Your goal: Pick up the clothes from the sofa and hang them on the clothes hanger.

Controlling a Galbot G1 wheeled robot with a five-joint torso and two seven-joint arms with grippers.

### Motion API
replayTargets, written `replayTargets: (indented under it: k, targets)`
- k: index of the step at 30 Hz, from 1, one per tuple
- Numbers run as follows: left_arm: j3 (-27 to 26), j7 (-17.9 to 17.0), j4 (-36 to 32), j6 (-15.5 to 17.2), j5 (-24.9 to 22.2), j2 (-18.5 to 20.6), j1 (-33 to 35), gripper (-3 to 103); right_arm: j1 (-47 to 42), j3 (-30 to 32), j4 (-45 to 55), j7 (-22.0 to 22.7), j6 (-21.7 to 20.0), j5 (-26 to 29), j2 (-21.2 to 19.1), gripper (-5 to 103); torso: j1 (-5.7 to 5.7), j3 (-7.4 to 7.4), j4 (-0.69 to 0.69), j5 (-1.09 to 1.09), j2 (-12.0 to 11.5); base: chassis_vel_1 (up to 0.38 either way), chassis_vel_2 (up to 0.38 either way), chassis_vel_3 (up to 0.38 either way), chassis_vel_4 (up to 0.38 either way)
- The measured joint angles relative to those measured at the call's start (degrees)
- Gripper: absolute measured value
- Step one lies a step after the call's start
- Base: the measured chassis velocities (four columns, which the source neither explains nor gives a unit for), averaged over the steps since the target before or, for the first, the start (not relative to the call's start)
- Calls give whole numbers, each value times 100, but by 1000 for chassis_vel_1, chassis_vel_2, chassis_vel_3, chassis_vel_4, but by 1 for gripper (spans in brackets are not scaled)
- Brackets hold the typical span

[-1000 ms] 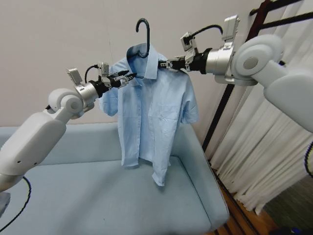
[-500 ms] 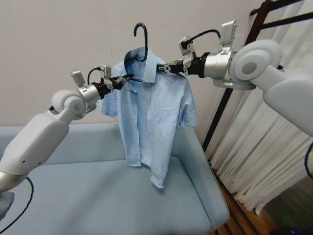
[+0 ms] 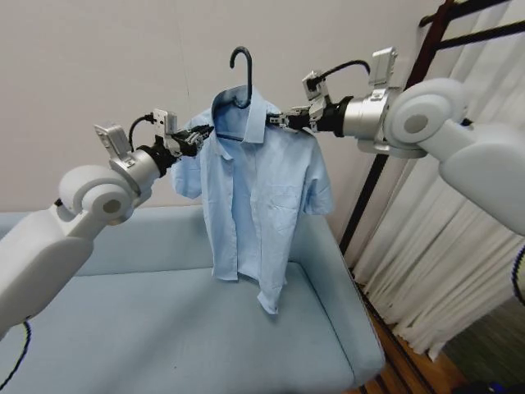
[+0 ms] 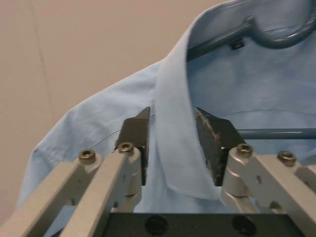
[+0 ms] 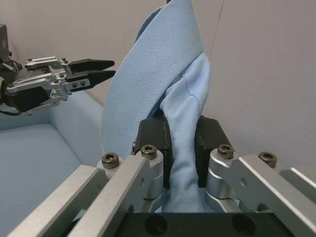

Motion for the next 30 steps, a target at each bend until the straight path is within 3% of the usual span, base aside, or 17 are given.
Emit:
replayTargets:
  k: [1, 3, 5, 7, 9, 13, 15, 18, 23, 25, 28, 30]
  targets:
    - [21, -224, -7, 103, -25, -43, 0, 42, -1, 0, 1, 4, 1, -4, 30, 9, 0, 0, -1, 0, 0, 0, 0, 0, 0]
    - [36, -296, 0, 149, -29, -69, 0, 42, -1, 0, 2, 7, 1, -7, 45, 9, 0, 0, -1, 0, 0, 0, 0, 0, 0]
    - [94, -385, 100, 205, -16, -171, -13, 53, 0, 0, 8, 17, 1, -8, 87, 9, 0, 0, -1, 0, 0, 0, 0, 0, 0]
    - [157, -382, 197, 214, -4, -273, -86, 64, 11, -1, 21, 47, 1, -5, 113, 9, 0, 1, -2, -1, 0, 0, 0, 0, 0]
    - [191, -377, 247, 215, 0, -326, -138, 64, 21, -3, 24, 55, 1, -5, 117, 9, 0, 1, -1, 0, 0, 0, 0, 0, 0]
    - [244, -270, 263, 238, 0, -431, -252, 85, 36, -14, 58, 95, -3, -4, 99, 9, 1, 1, -3, 1, 0, 0, 0, 0, 0]
    - [244, -253, 220, 258, -5, -432, -253, 85, 36, -19, 74, 100, -5, -3, 87, 9, 1, 1, -2, 2, 0, 0, 0, 0, 0]
    - [231, -244, 129, 311, -13, -427, -216, 99, 8, -24, 87, 109, -10, -7, 76, 9, 0, 1, -1, 1, 0, 0, 0, 0, 0]
    - [258, -241, 306, 344, 23, -552, -272, 103, -34, -25, 65, 146, -10, -34, 143, 9, 1, 1, 0, 0, 0, 0, 0, 0, 0]
    - [283, -240, 362, 347, 32, -584, -297, 100, -39, -25, 54, 150, -10, -37, 161, 9, 0, 1, 0, 0, 0, 0, 0, 0, 0]
    - [378, -236, 496, 345, 123, -661, -336, 85, -39, -33, 29, 155, -10, -40, 192, 9, 1, 1, -1, 0, 0, 0, 0, 0, 0]
    - [392, -236, 523, 344, 148, -679, -337, 85, -34, -40, 19, 155, -10, -40, 195, 9, 1, 1, -1, 0, 0, 0, 0, 0, 0]
